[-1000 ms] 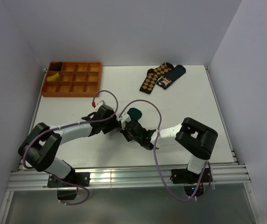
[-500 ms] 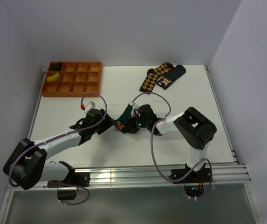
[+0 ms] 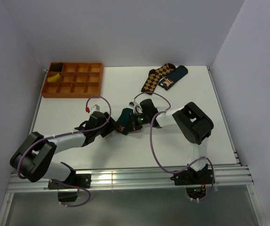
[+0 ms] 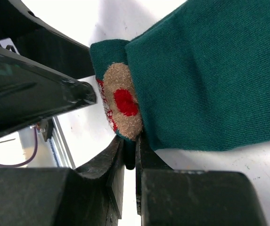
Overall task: Roll the socks
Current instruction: Roll the sock at the center of the board.
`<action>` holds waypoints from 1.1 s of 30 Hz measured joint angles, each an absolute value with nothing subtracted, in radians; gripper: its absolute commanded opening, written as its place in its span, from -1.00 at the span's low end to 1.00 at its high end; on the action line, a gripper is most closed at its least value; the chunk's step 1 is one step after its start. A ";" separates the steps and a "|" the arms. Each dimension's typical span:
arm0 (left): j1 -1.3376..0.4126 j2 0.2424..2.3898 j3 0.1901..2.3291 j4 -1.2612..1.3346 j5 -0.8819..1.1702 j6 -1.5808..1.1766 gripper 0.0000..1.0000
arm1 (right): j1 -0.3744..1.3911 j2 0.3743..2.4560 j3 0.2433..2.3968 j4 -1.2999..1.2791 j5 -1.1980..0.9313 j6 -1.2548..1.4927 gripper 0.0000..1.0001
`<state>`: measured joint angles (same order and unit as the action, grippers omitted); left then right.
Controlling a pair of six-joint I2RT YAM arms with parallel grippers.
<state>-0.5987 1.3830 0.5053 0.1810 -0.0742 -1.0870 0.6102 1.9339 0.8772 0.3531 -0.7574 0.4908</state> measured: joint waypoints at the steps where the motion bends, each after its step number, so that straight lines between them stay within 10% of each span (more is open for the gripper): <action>1: -0.599 1.393 0.505 0.184 -0.072 -1.089 0.31 | 0.610 1.935 0.887 0.333 -0.758 0.490 -1.00; 18: -0.599 1.457 0.496 0.260 -0.076 -1.168 0.08 | 0.613 1.936 0.965 0.155 -0.746 0.455 -1.00; 24: -0.603 1.483 0.498 0.274 -0.077 -1.188 -0.32 | 0.616 1.936 0.965 0.151 -0.739 0.450 -1.00; 33: -0.607 1.529 0.537 0.270 -0.054 -1.181 -0.95 | 0.657 1.825 0.931 0.097 -0.586 0.397 -0.38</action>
